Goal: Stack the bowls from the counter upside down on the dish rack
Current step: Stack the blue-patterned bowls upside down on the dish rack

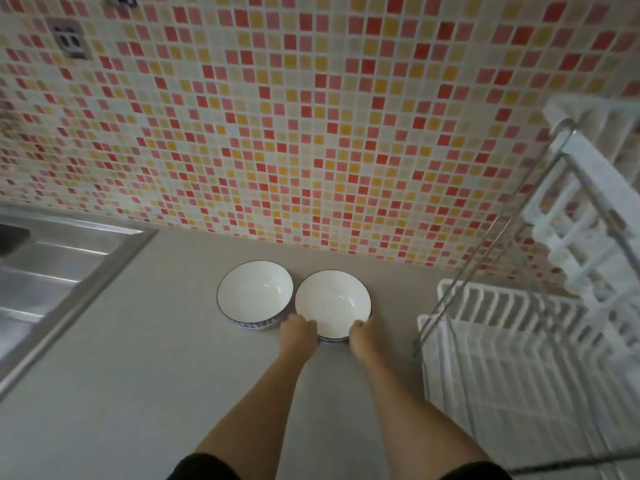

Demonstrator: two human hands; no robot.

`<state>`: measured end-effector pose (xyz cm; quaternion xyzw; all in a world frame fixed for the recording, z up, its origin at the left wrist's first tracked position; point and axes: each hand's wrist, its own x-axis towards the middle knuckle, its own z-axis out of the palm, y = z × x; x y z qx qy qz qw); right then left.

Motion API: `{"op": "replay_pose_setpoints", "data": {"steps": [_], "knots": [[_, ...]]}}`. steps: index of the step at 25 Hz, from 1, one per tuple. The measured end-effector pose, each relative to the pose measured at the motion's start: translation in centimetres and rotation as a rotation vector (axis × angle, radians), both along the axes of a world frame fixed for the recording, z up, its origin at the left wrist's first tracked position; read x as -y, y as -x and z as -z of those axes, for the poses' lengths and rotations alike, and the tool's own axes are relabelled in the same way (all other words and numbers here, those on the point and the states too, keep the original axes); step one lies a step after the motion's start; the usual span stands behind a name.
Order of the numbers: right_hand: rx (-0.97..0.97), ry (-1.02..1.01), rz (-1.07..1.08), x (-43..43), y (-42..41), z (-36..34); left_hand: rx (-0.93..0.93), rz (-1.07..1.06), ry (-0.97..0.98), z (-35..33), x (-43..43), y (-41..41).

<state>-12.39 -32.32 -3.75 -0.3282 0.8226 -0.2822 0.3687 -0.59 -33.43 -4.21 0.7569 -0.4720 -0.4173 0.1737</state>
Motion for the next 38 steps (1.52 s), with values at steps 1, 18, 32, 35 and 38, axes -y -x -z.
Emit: {"op": "replay_pose_setpoints", "data": {"steps": [1, 18, 32, 35, 38], "knots": [[0.034, 0.006, 0.021, -0.6, -0.2, -0.2, -0.059, -0.019, 0.008, -0.5, -0.3, 0.0], [0.671, 0.650, -0.239, -21.7, -2.9, -18.8, -1.144, -0.086, 0.437, -20.7, -22.2, -6.7], [0.059, 1.191, -0.702, -35.8, 17.2, -39.1, -0.451, 0.780, 0.970, -40.4, -28.5, 5.6], [-0.077, 1.189, -0.695, -35.9, 23.8, -40.8, -0.271, 0.955, 0.986, -43.0, -28.9, 12.2], [-0.191, 1.113, -0.706, -34.5, 31.0, -41.3, -0.096, 1.059, 0.986, -44.2, -27.3, 19.9]]}}
